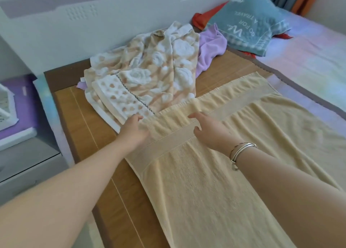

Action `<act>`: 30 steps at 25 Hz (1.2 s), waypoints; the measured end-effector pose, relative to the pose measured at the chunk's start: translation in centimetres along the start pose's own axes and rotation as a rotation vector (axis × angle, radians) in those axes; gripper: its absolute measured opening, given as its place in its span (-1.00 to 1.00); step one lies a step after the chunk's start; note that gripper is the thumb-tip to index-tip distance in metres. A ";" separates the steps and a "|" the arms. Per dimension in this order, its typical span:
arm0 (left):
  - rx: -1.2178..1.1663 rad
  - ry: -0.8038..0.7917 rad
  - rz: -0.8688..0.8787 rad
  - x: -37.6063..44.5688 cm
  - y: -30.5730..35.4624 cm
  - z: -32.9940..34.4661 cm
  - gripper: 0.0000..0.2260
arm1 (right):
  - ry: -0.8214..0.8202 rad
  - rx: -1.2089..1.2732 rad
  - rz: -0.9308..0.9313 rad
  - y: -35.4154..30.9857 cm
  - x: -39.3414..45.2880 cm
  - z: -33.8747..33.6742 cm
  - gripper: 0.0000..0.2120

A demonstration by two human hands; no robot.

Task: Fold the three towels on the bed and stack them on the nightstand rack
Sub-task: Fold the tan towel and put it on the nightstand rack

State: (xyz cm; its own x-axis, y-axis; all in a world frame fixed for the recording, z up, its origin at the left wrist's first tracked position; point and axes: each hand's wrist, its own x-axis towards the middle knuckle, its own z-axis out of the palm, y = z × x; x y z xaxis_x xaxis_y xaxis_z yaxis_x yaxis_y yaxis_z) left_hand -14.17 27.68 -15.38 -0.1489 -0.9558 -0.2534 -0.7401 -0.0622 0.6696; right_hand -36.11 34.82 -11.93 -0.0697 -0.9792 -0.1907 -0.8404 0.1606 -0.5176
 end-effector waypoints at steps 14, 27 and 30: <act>0.115 -0.058 -0.054 6.6 -3.5 5.7 -0.53 | -0.003 -0.373 0.204 6.6 17.0 -0.3 -0.57; 0.208 -0.009 -0.031 7.1 -3.4 6.3 -0.62 | 0.217 -0.501 0.219 9.2 11.4 -2.1 -0.84; 0.344 0.164 0.040 4.6 -0.8 6.0 -0.72 | 0.311 -0.291 0.188 9.6 7.6 -3.5 -0.79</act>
State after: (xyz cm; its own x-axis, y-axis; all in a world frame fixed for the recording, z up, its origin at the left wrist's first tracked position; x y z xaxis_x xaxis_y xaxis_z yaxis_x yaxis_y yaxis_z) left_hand -18.18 25.06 -21.31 -0.0959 -0.9906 -0.0981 -0.9169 0.0495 0.3960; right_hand -46.59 28.50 -15.39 -0.3553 -0.9345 0.0233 -0.9107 0.3404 -0.2340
